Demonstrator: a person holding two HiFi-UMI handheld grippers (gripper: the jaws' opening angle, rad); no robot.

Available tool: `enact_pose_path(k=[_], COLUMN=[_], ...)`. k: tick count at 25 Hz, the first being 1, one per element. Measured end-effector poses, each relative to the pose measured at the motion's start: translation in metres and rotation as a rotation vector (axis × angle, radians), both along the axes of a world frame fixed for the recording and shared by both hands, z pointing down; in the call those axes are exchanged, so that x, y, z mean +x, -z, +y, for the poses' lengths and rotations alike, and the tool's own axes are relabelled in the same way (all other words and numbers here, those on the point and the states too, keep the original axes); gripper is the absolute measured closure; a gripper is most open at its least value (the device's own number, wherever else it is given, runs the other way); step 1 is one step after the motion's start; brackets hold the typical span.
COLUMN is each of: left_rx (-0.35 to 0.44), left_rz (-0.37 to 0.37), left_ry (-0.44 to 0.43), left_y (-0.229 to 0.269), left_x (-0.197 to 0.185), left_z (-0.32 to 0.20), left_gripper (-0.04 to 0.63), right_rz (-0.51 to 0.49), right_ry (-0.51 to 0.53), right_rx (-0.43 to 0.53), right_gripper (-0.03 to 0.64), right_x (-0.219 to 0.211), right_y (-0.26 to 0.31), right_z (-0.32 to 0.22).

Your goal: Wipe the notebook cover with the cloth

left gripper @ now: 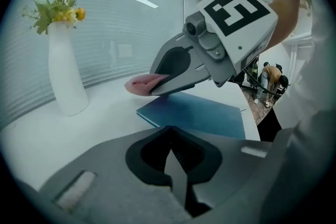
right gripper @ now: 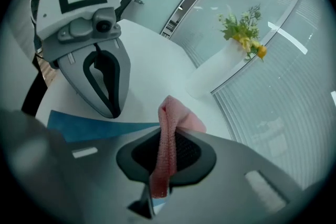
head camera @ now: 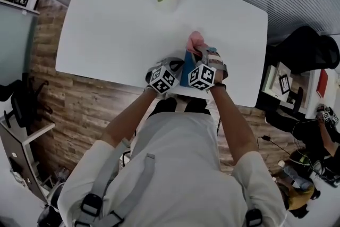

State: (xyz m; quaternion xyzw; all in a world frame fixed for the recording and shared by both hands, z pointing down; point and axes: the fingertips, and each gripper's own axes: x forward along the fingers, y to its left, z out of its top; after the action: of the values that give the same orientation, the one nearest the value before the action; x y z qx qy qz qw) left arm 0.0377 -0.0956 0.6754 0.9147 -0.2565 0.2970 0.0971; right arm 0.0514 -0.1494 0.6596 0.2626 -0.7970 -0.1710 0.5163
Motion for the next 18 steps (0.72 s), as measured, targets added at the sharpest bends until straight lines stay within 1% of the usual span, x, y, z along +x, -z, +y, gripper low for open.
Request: enact_pose_path(k=[6,8,11,15,18], left_rx=[0.001,0.006,0.010,0.016,0.004], left_rz=[-0.052,-0.092,-0.146,-0.161,-0.166], left_ry=[-0.023,-0.041,-0.051,-0.042,-0.036], left_y=[-0.006,-0.009,-0.014,-0.015,-0.014], left_x=[0.004,0.005,0.006,0.005,0.005], left_z=[-0.002,0.001,0.002,0.002,0.001], left_gripper=[0.595,0.595,0.595,0.597,0.600], right_rz=[0.079,0.104,0.118,0.143,0.155], right_ry=[0.047,0.071,0.081,0.101,0.104], right_rx=[-0.019,-0.033,-0.041,-0.052,-0.043], right_gripper=[0.589,0.593,0.597,0.601,0.603], right_x=[0.000,-0.001,-0.001,-0.002,-0.001], right_y=[-0.031,-0.040,-0.043,-0.044,-0.044], right_z=[-0.014,-0.011,-0.009,-0.008,-0.006])
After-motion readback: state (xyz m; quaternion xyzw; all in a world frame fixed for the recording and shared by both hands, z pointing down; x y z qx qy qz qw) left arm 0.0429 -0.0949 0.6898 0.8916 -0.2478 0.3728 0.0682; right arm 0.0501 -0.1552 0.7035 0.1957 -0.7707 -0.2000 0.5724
